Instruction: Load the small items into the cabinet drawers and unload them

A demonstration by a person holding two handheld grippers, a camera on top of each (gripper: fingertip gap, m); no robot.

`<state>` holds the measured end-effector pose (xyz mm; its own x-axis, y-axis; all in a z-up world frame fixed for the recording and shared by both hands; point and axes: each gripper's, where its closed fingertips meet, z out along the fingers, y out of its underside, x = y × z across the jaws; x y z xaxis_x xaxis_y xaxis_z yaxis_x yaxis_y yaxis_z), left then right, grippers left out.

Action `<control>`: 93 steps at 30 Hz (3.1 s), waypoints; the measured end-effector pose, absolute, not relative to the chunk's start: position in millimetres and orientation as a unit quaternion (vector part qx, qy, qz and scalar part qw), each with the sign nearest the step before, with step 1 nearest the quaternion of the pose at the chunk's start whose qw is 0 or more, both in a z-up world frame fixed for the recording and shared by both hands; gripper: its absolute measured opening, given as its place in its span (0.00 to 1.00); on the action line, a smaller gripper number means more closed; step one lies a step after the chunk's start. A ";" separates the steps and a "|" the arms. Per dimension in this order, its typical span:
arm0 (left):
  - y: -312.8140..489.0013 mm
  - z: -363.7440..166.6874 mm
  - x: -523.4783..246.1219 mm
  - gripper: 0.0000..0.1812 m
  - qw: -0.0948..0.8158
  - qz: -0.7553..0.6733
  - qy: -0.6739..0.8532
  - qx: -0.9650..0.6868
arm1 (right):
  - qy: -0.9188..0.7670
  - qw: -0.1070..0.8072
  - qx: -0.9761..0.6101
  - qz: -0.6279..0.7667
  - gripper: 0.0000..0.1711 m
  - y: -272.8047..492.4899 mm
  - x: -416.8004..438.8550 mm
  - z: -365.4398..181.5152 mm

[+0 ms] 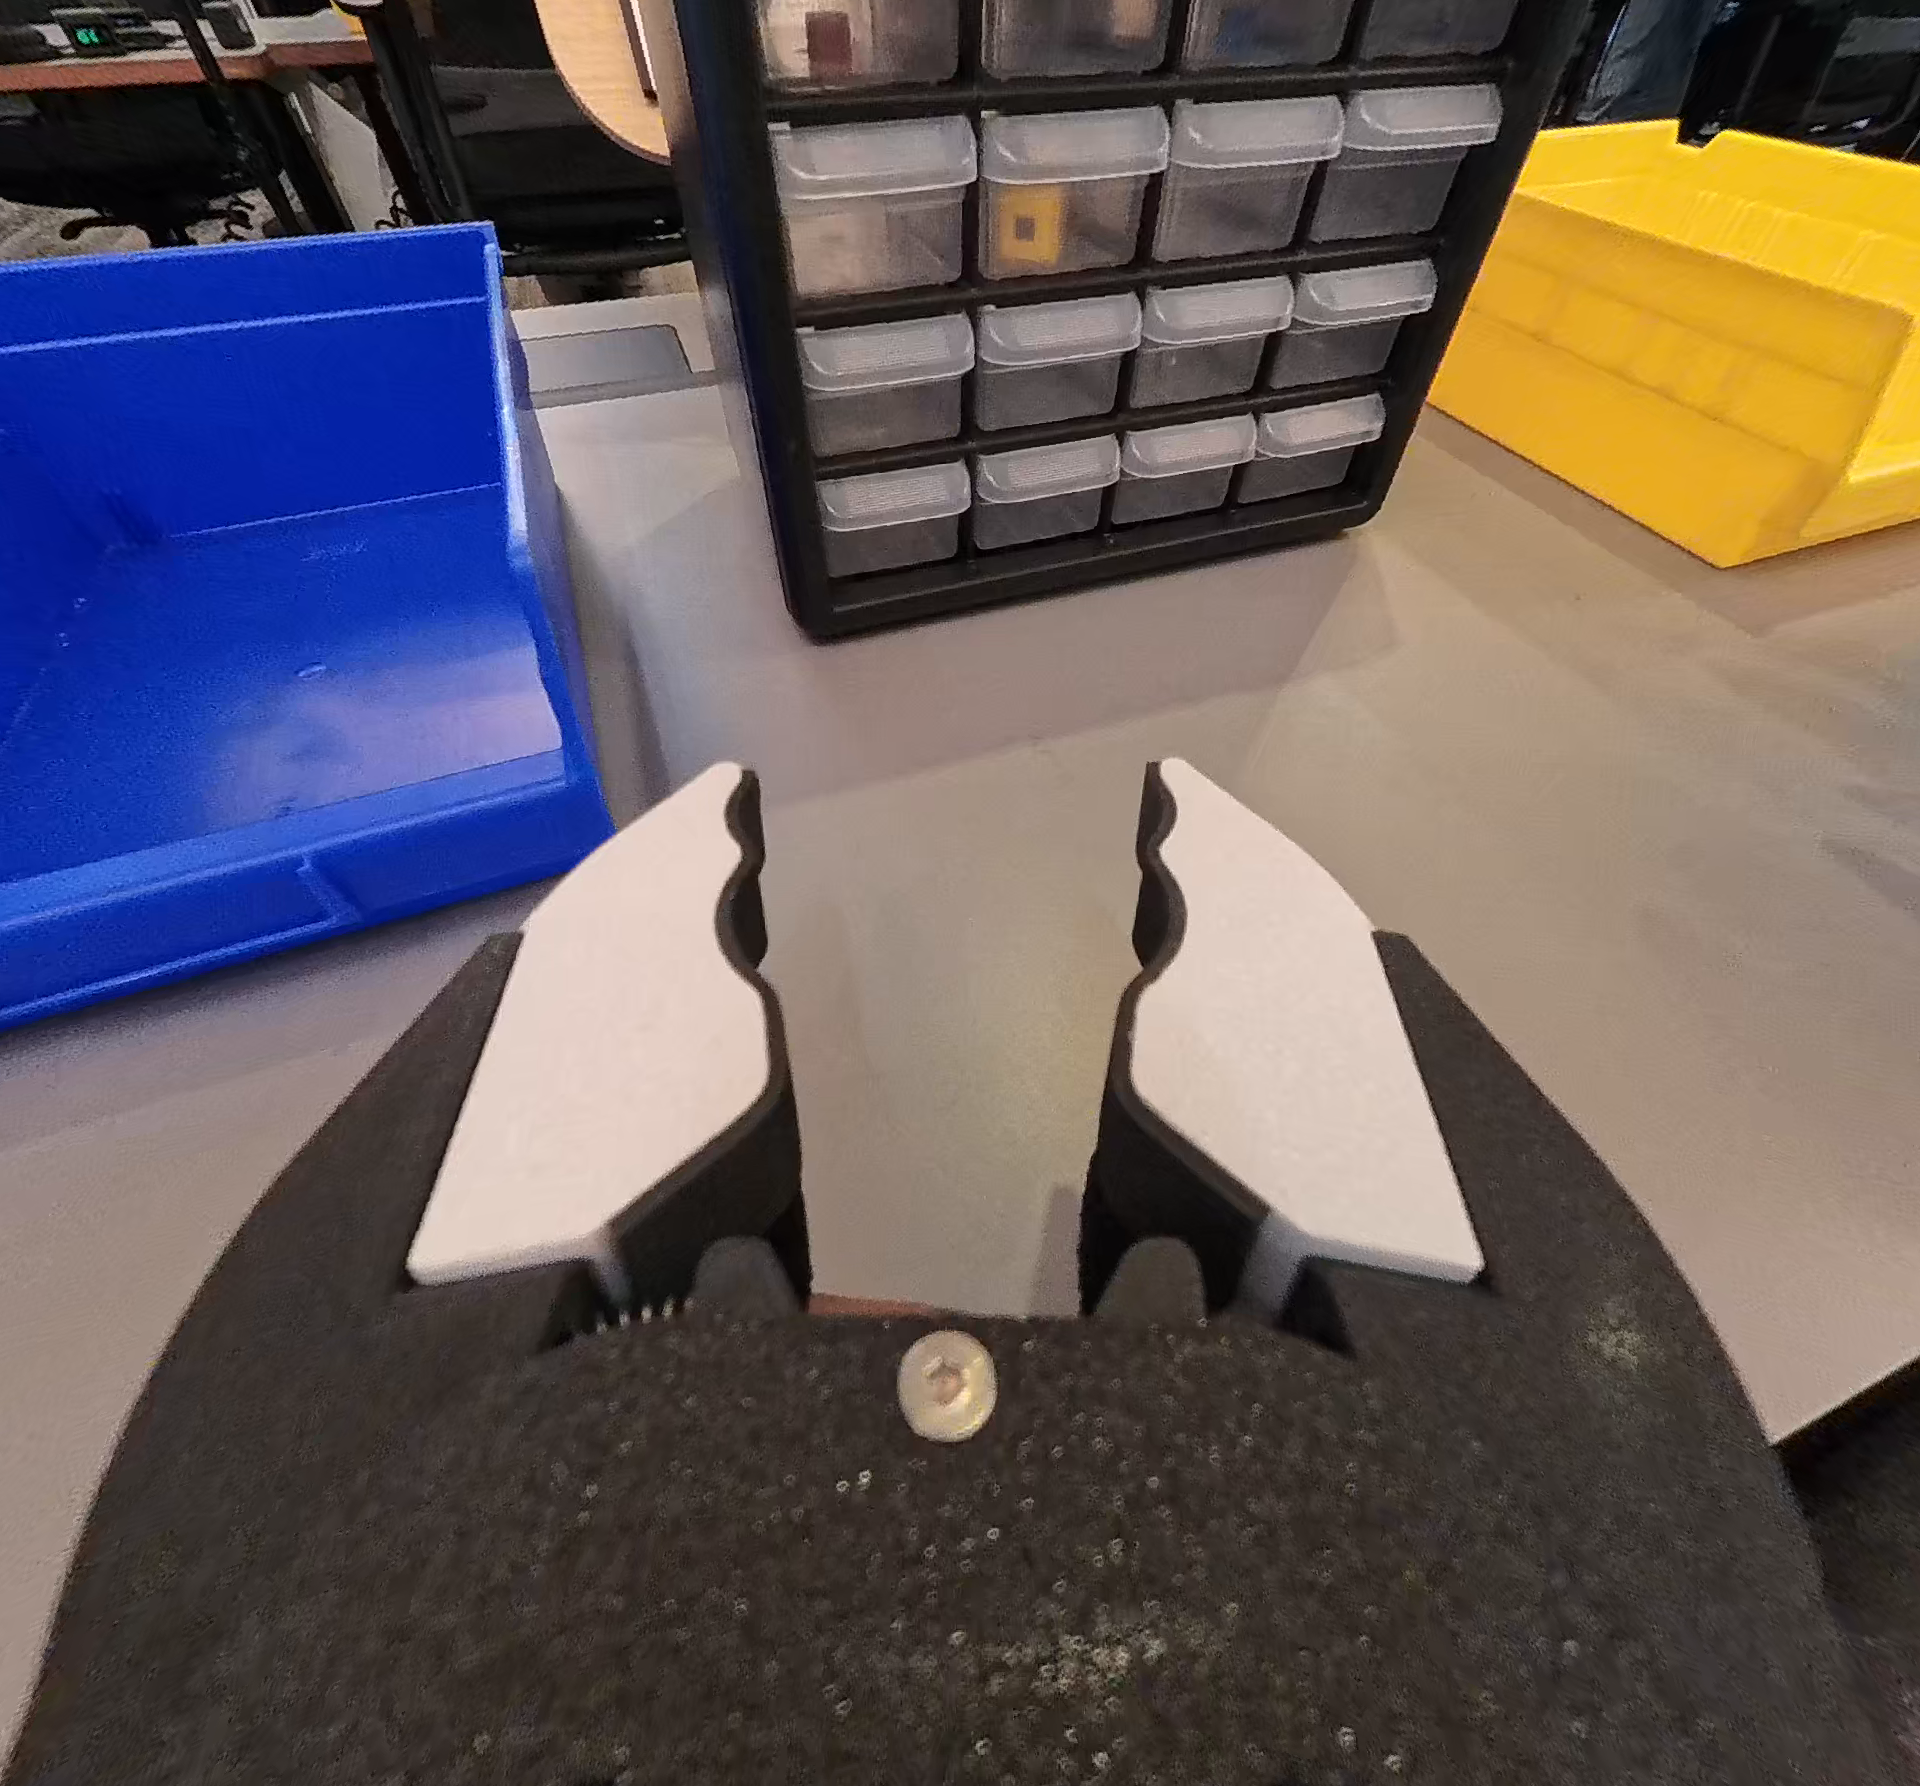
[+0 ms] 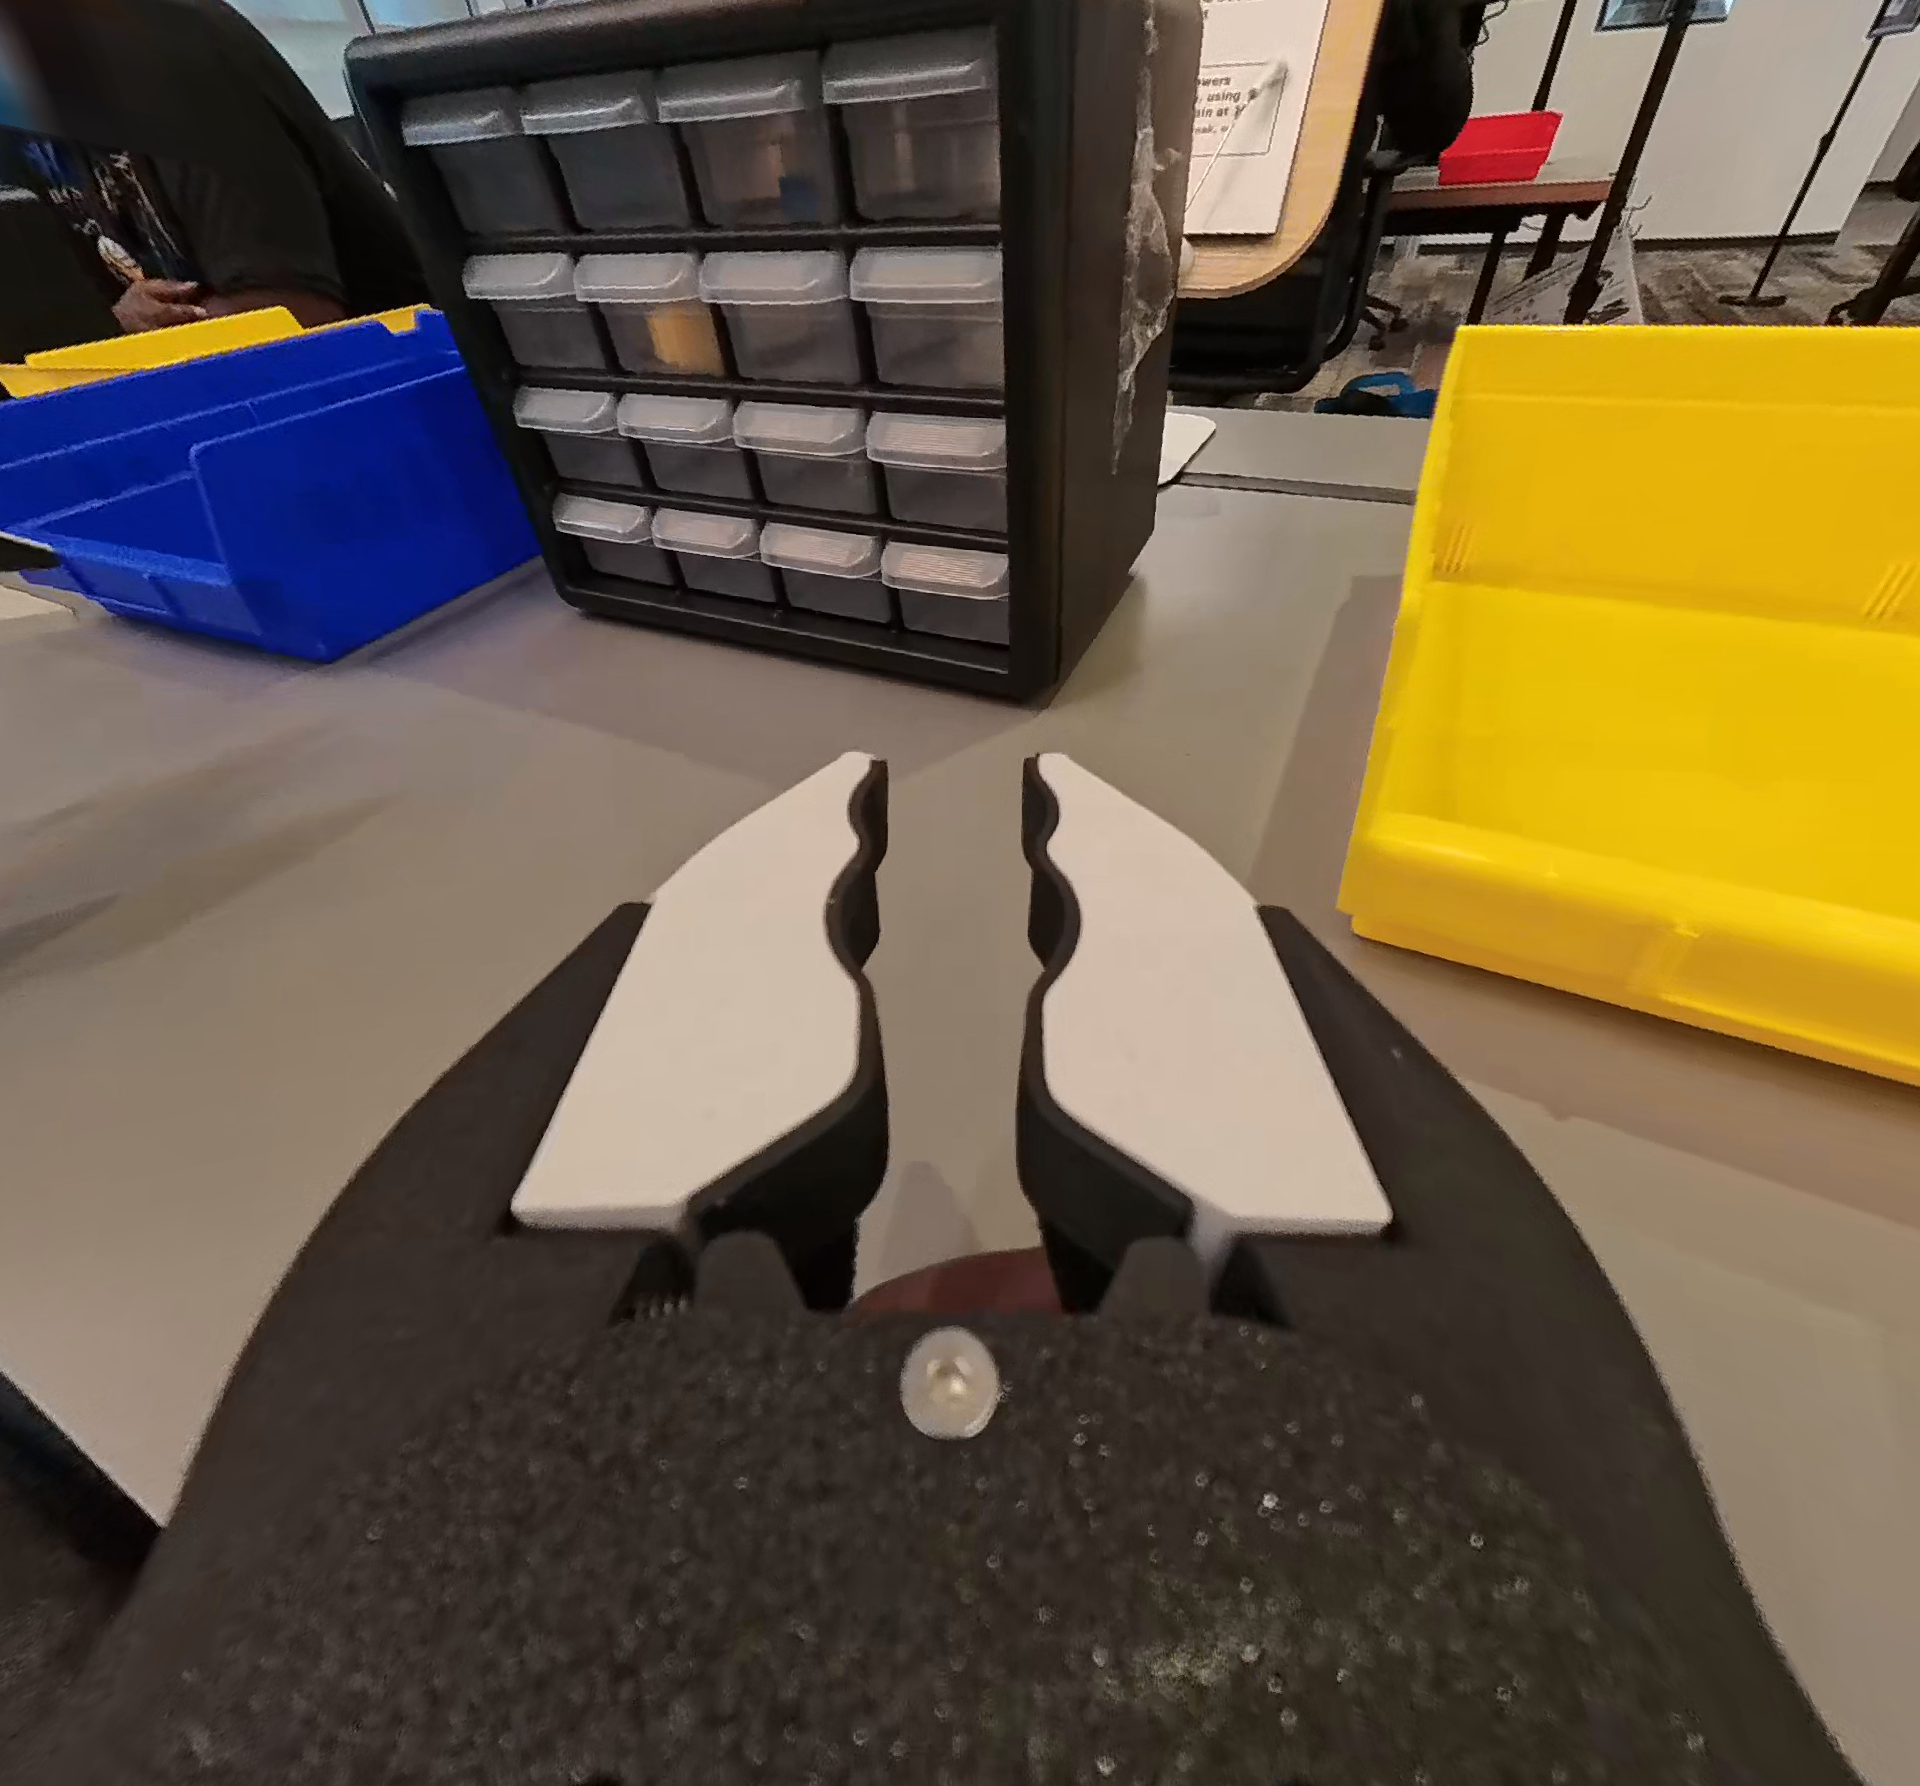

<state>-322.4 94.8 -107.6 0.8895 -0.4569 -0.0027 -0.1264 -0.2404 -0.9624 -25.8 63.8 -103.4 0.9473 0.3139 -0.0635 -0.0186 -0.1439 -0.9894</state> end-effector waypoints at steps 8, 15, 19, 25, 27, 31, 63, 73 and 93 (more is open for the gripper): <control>91.7 -111.3 -328.7 0.38 0.583 -0.128 0.187 -0.780 | -0.108 0.644 -0.746 0.134 0.13 65.8 -32.0 -103.9; 90.4 -116.6 -330.8 0.38 0.573 -0.123 0.188 -0.788 | -0.117 0.642 -0.746 0.133 0.13 68.4 -36.8 -104.7; 89.7 -117.8 -331.2 0.38 0.571 -0.122 0.188 -0.790 | -0.117 0.642 -0.746 0.134 0.13 68.5 -37.4 -104.5; 90.2 -119.1 -330.6 0.38 0.568 -0.121 0.189 -0.791 | -0.115 0.642 -0.745 0.135 0.13 68.4 -36.7 -104.3; 89.9 -119.3 -330.3 0.38 0.568 -0.121 0.190 -0.792 | -0.117 0.642 -0.746 0.134 0.13 68.3 -37.1 -104.5; 90.1 -120.2 -330.6 0.38 0.567 -0.118 0.191 -0.792 | -0.119 0.641 -0.747 0.133 0.13 68.5 -37.8 -104.8; 88.4 -124.0 -327.9 0.38 0.560 -0.116 0.198 -0.796 | -0.122 0.640 -0.748 0.127 0.13 69.1 -39.0 -106.0; 114.2 -103.1 -323.7 0.37 0.590 -0.071 0.247 -0.765 | -0.131 0.636 -0.750 0.124 0.13 57.2 -43.4 -103.4; 240.6 -19.3 -274.3 0.23 0.611 0.445 0.505 -0.417 | -0.131 0.604 -0.767 0.171 0.14 61.5 -62.9 -114.4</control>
<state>-274.3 240.6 -19.3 0.0939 0.1228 -0.9880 -0.9647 0.2564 -0.0598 -62.9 61.5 -114.4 0.9070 0.4082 -0.1039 -0.0049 -0.2364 -0.9716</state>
